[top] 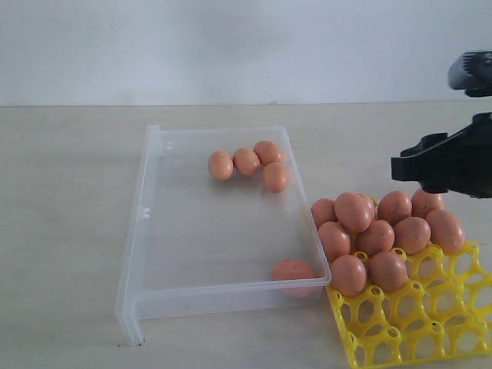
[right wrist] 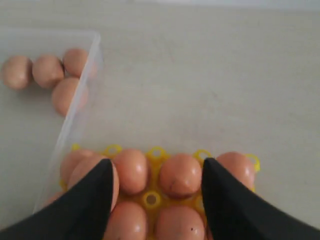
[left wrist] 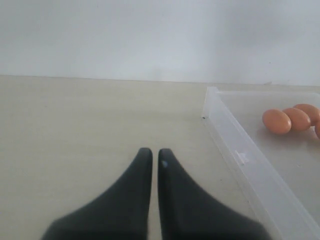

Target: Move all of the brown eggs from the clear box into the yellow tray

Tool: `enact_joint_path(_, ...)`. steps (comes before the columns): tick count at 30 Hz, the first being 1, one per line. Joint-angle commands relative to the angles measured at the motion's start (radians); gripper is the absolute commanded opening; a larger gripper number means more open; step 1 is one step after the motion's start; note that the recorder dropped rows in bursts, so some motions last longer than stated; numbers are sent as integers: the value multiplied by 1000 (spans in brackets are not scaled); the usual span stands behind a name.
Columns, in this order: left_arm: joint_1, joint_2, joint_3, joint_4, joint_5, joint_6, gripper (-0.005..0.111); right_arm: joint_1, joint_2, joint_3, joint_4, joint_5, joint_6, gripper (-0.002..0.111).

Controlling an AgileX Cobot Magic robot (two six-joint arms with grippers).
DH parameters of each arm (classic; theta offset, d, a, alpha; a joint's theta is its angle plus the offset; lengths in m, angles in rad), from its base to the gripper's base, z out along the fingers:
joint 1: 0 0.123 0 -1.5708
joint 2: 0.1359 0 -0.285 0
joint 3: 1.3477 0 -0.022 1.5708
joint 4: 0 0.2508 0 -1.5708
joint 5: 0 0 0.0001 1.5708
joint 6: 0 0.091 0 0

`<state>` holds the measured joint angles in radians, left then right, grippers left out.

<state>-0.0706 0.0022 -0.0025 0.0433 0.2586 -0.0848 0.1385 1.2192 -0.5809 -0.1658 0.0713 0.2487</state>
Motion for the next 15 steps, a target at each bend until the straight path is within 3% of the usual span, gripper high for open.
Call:
enact_joint_path(1,3,-2,3,-3,-6,2,4,57,112,-199,2,346,-39,54)
enact_joint_path(8,3,-2,3,-3,-6,2,4,80,365,-577,173,695,-155,54)
enact_joint_path(15,3,-2,3,-3,-6,2,4,80,602,-760,338,929,-281,54)
